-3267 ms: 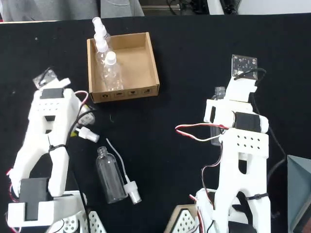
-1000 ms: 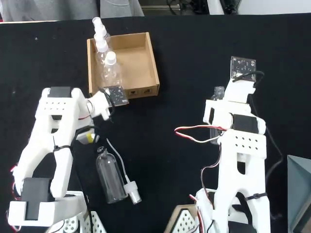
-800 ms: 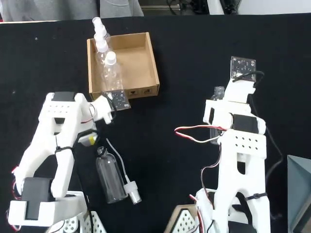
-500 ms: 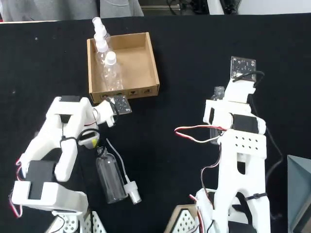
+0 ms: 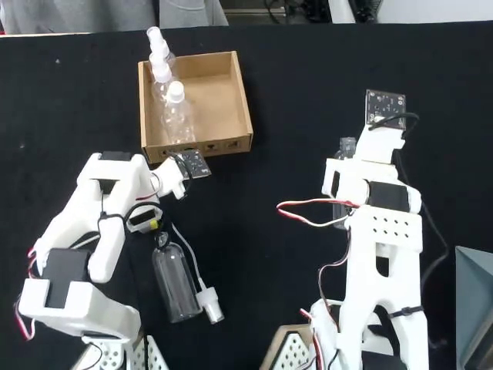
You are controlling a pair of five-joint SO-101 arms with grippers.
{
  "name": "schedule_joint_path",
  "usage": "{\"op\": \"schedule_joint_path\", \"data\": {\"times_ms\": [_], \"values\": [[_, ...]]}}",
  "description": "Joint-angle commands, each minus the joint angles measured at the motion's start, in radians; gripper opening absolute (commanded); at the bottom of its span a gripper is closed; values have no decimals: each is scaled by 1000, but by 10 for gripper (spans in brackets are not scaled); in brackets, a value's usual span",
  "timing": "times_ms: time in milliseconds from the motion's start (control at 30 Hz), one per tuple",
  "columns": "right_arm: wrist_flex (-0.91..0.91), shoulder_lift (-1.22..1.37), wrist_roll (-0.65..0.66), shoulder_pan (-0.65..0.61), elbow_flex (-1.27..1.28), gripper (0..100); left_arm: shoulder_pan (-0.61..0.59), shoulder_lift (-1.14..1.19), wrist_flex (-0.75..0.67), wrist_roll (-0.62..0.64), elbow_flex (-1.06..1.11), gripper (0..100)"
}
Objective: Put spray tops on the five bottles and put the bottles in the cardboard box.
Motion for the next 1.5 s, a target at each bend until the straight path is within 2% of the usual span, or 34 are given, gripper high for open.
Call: {"op": "schedule_joint_path", "data": {"times_ms": [0,233,400,767,967,1233,1467], "values": [[-28,-39,3,31,-5,141,4,0,69,14,-73,29],[-28,-39,3,31,-5,141,4,0,273,20,-199,29],[-28,-39,3,31,-5,141,4,0,338,133,-271,29],[-28,-39,3,31,-5,141,5,0,512,153,-400,29],[-28,-41,3,31,-5,141,7,-2,528,318,-489,29],[-26,-41,3,31,-5,141,61,-3,529,460,-518,29],[-25,-41,3,31,-5,141,91,-153,529,546,-515,29]]}}
